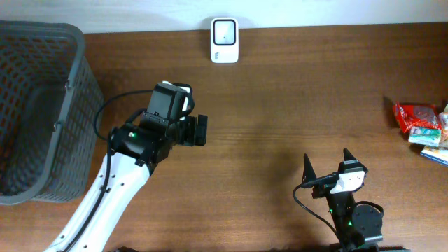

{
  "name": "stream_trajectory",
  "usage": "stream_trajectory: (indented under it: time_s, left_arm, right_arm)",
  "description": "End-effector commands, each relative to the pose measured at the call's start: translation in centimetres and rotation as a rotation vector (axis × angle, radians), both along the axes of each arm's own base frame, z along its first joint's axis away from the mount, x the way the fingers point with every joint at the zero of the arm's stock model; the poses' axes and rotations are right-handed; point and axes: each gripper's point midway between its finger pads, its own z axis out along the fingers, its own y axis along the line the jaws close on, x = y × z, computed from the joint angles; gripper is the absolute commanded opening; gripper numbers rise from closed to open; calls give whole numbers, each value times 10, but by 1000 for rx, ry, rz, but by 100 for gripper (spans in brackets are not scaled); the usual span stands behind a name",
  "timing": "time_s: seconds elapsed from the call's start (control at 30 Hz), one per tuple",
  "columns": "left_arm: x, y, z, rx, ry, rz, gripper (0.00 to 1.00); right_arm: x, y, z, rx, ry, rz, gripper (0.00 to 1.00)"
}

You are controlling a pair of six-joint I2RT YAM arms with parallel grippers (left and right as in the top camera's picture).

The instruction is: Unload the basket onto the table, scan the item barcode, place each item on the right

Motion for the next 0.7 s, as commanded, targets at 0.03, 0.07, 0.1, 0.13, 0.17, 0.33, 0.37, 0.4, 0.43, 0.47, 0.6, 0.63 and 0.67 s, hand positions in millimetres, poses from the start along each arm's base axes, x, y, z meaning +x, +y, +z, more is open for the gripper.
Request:
stream_trajectory:
  time_s: [0.03, 0.07, 0.1, 0.13, 0.17, 0.33, 0.37, 0.4, 0.43, 0.47, 0.6, 0.63, 0.67]
  left_arm:
    - [3, 3, 3, 10, -20, 13, 99]
    - [3, 3, 4, 22, -35, -12, 99]
    - [2, 3, 4, 29, -53, -32, 99]
    - [0, 5, 4, 27, -72, -49, 99]
    - [-3, 5, 2, 6, -98, -85, 99]
    - [-35, 17, -11, -124, -326, -241, 99]
    - [-48, 28, -14, -130, -377, -218, 99]
    - [-59, 38, -16, -128, -416, -196, 99]
    - [-72, 47, -15, -127, -474, -172, 99]
    - [-80, 52, -14, -127, -519, -162, 99]
    - [-98, 54, -26, -135, -598, -167, 99]
    - [-99, 53, -31, -139, -607, -171, 99]
    - [-101, 54, -35, -137, -617, -170, 99]
  right_arm:
    - [0, 0, -2, 8, 3, -1, 98]
    - [0, 0, -2, 8, 3, -1, 98]
    - [0, 0, -2, 8, 3, -1, 98]
    - [0, 0, -2, 8, 3, -1, 98]
    - [0, 0, -2, 8, 3, -1, 98]
    - [0, 0, -2, 8, 3, -1, 98]
    - [0, 0, -2, 8, 3, -1, 98]
    - [0, -1, -2, 8, 3, -1, 99]
    - [0, 0, -2, 8, 3, -1, 98]
    - [0, 0, -2, 8, 3, -1, 99]
    - [0, 0, -2, 8, 3, -1, 99]
    - [0, 0, -2, 8, 3, -1, 99]
    - [0, 0, -2, 8, 3, -1, 98]
